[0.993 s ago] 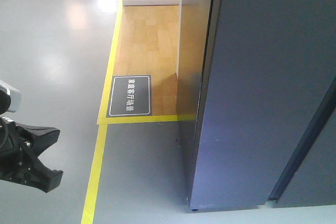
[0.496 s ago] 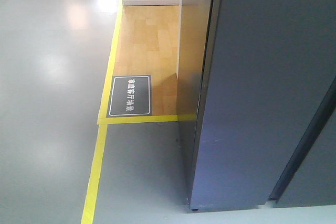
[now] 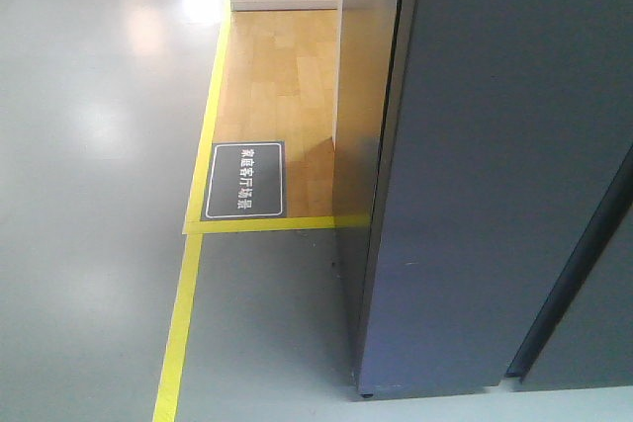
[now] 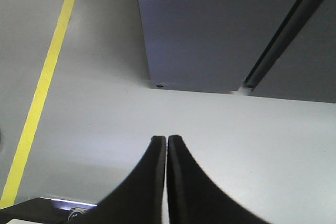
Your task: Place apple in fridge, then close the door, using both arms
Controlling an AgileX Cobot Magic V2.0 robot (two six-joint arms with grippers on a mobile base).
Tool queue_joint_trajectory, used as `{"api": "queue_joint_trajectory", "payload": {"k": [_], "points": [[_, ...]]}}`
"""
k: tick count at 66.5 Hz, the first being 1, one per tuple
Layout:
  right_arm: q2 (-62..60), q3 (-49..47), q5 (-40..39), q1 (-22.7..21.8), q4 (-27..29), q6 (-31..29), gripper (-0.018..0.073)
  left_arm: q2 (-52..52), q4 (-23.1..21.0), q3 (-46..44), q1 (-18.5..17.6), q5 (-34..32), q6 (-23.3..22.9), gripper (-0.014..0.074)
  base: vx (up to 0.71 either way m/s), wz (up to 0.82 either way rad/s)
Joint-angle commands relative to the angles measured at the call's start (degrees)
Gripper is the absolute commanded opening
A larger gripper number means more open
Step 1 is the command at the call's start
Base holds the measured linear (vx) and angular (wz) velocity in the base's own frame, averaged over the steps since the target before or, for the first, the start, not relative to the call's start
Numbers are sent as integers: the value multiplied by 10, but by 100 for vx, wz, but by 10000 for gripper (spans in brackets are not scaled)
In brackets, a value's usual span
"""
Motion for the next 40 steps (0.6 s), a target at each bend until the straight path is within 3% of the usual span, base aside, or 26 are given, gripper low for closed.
{"api": "queue_joint_trajectory", "payload": {"k": [1,10,40], "points": [[5,-15,-28,1,-5,1,-3,-9,10,-3,2,-62,-12,-6,0,0],[5,-15,-28,1,-5,1,-3,-9,33,-3,2,-78,-14,-6,0,0],[5,-15,-28,1,-5,1,-3,-9,32,-3,2,-79,-18,-6,0,0]]}}
